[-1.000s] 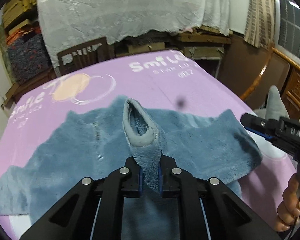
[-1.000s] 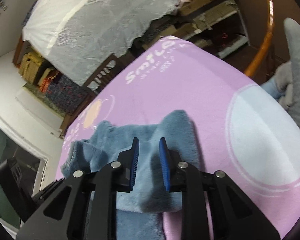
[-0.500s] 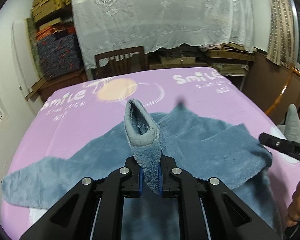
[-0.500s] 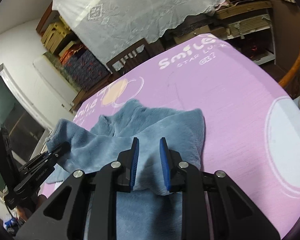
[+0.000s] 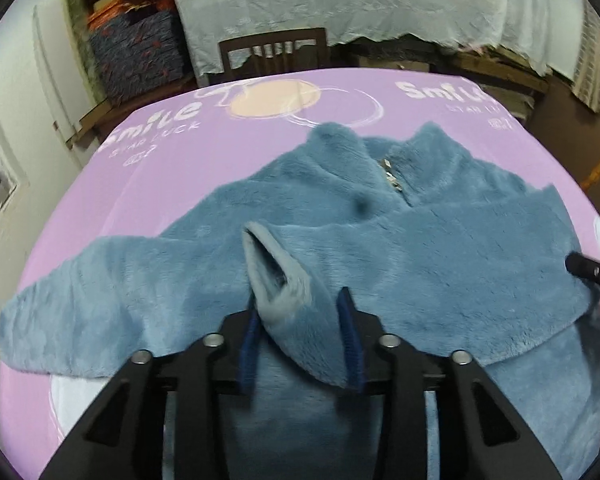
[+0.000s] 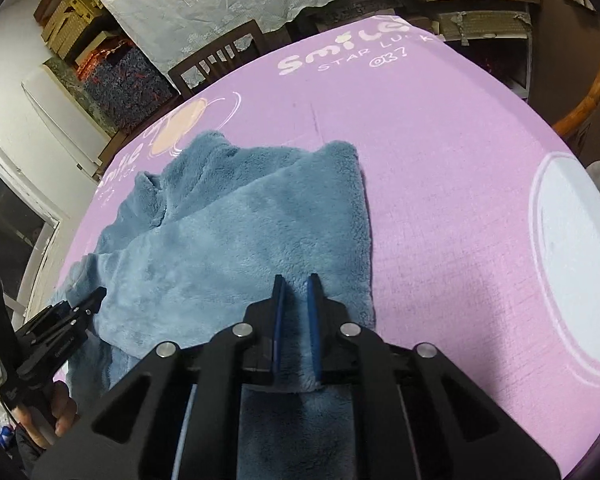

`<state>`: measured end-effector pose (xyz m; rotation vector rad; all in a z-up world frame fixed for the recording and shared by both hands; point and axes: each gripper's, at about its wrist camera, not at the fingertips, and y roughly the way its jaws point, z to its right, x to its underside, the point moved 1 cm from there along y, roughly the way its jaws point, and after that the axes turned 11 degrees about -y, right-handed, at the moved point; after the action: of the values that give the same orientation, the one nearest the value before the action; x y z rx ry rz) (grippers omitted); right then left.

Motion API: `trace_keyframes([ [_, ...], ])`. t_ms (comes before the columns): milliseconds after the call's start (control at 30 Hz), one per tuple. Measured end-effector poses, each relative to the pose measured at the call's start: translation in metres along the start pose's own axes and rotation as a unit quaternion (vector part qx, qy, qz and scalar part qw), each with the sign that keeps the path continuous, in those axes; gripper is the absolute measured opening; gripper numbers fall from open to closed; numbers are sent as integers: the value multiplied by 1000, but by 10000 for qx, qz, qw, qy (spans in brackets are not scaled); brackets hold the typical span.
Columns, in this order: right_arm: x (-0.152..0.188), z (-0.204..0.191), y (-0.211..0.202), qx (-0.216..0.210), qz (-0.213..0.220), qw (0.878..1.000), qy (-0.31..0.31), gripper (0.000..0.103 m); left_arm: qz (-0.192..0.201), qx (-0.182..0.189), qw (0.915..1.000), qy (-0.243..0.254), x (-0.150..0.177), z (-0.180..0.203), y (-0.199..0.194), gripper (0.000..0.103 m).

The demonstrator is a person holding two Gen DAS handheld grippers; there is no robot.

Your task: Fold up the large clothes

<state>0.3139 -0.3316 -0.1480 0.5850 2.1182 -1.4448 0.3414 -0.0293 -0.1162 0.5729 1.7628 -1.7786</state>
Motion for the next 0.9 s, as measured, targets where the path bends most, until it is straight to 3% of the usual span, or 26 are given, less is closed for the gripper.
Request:
trace_keyframes([
  [133, -2, 3, -11, -209, 154, 9996, 139, 12, 79, 92, 9995, -295, -5, -23, -16, 49],
  [233, -7, 3, -28, -225, 504, 9983, 176, 25, 197, 107, 9989, -423, -9, -34, -30, 53],
  [300, -14, -1, -34, -178, 567, 9981, 165, 25, 280, 132, 9987, -408, -15, -35, -36, 53],
  [500, -51, -36, -3, -140, 48, 9998, -152, 26, 149, 768, 9967, 212, -23, 20, -30, 54],
  [700, -55, -51, 55, -3, -373, 9991, -202, 26, -286, 535, 9972, 442, -15, 44, 22, 56],
  [900, -53, -42, 61, -219, -173, 9995, -154, 24, -200, 623, 9971, 395, -14, 40, 34, 64],
])
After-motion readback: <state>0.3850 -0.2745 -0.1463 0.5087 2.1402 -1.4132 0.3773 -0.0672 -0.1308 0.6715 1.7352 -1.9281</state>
